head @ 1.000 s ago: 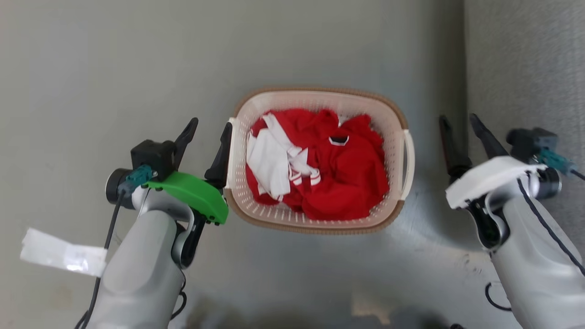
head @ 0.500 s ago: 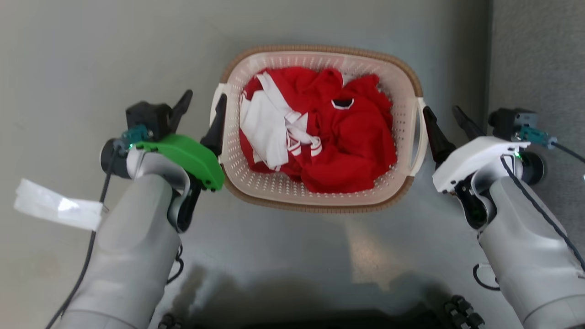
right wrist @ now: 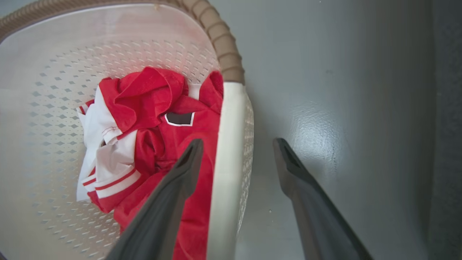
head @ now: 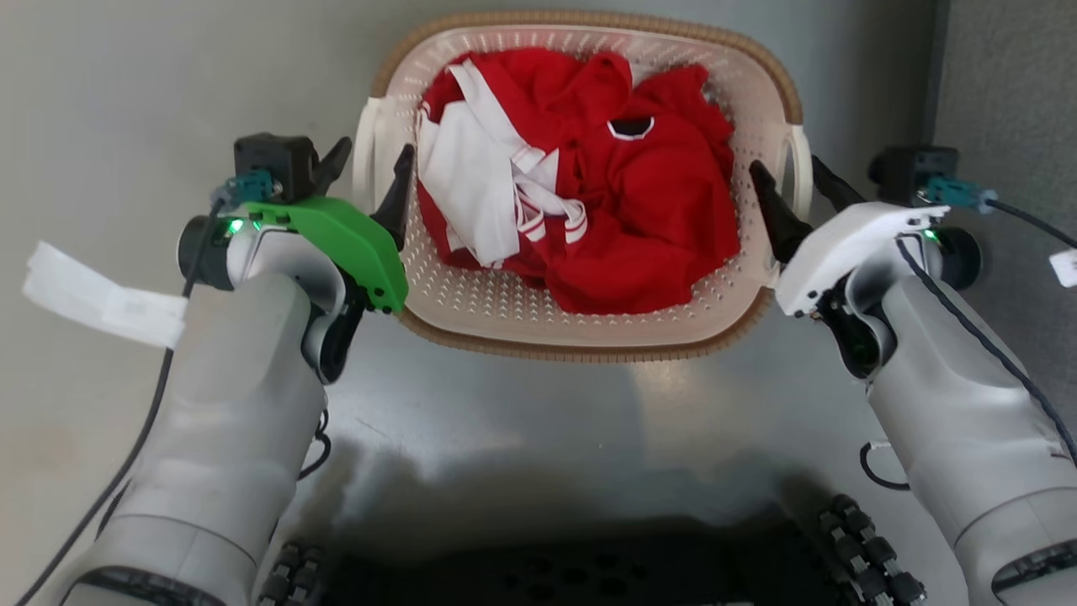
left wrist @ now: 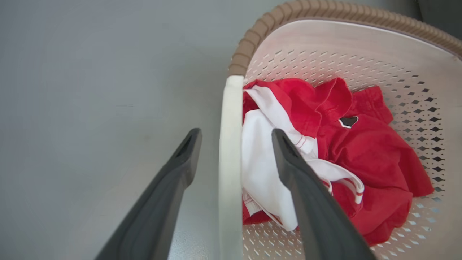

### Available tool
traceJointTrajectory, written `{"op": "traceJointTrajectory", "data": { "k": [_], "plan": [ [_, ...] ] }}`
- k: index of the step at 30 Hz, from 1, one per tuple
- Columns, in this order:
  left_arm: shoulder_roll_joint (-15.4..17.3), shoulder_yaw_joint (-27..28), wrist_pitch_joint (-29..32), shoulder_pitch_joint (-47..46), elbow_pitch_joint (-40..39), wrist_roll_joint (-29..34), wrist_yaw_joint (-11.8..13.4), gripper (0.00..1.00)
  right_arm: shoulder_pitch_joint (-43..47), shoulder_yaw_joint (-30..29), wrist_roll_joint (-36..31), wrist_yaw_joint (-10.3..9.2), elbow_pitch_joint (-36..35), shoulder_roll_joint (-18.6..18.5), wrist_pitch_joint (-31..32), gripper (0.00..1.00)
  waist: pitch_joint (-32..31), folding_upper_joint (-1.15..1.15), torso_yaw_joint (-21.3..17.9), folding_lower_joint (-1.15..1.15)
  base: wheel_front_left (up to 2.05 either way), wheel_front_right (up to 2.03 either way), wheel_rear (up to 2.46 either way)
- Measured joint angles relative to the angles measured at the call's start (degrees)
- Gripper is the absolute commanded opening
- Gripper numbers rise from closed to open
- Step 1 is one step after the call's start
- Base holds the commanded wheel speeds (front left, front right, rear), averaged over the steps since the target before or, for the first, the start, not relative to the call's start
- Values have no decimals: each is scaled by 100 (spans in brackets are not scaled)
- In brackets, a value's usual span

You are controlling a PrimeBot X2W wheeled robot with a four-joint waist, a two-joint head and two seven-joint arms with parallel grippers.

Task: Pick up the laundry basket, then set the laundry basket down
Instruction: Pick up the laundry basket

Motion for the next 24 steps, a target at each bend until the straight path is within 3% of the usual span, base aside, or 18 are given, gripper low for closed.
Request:
{"op": "traceJointTrajectory", "data": {
  "k": [10,12,13,14,15,16,17,24],
  "plan": [
    [-1,-243,62,-205,302,-280,-5,100,-293,328,144,0,309,41,35,100,348,0,-56,0,0,0,0],
    [-2,-291,62,-230,346,-359,-7,75,-350,377,149,0,342,42,25,100,365,0,-55,0,0,0,0],
    [-1,-312,60,-246,372,-370,-7,56,-378,400,154,0,353,41,-15,100,371,0,-53,0,0,0,0],
    [-1,-335,60,-264,396,-401,-7,47,-407,426,159,0,363,41,-22,85,375,0,-51,0,0,0,0],
    [-1,-358,59,-286,416,-416,-7,40,-436,460,170,0,375,40,-51,58,377,0,-48,0,0,0,0],
    [-1,-382,52,-302,431,-432,-7,25,-463,488,193,0,385,40,-85,25,379,0,-46,0,0,0,0],
    [-1,-410,38,-319,447,-459,-7,0,-486,513,198,0,391,40,-125,0,379,0,-45,0,0,0,0],
    [-45,-577,27,-342,591,-728,-7,0,-558,639,326,-19,558,75,-270,0,290,0,-44,0,0,0,0]
  ]
}}
